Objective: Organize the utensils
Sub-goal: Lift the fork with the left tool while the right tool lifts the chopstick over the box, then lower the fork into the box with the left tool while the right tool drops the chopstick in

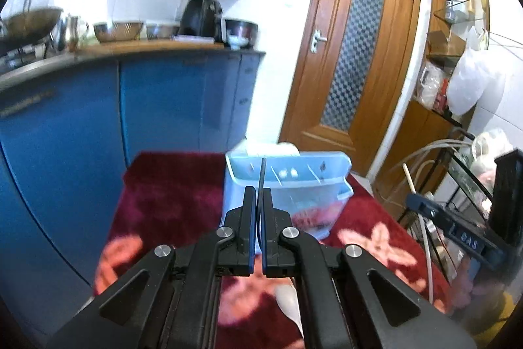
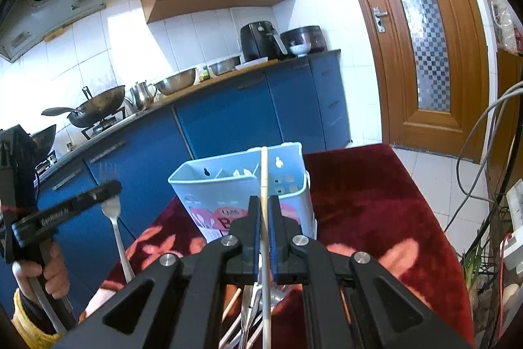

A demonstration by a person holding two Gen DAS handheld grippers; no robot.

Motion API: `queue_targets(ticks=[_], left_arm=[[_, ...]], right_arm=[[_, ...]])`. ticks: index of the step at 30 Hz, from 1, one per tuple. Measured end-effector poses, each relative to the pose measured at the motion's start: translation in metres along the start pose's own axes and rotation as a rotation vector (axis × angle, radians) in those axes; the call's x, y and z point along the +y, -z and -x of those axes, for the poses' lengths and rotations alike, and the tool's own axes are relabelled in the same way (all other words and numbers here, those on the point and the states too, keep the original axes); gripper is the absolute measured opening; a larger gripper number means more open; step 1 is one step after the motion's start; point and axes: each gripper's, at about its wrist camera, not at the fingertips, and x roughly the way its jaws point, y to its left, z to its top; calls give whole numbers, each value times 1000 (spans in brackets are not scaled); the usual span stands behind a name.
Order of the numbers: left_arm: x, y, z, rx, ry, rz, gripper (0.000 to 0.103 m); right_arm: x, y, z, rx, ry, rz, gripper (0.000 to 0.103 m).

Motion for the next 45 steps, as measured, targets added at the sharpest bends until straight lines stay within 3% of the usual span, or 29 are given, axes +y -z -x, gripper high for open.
queue_targets(ticks=[11, 23, 35, 45], left_arm=[[5, -58, 1, -196, -204, -85, 0], [2, -124, -38, -325, -308, -134, 0], [-8, -96, -103, -251, -313, -168, 0], [-11, -66, -133, -209, -299, -183, 0]], right_arm=[[6, -26, -15, -60, -28, -8, 6], [4, -84, -57, -206, -37, -19, 6], [-3, -99, -121, -353, 33, -21, 6], [-1, -71, -151, -343, 98, 53, 6]])
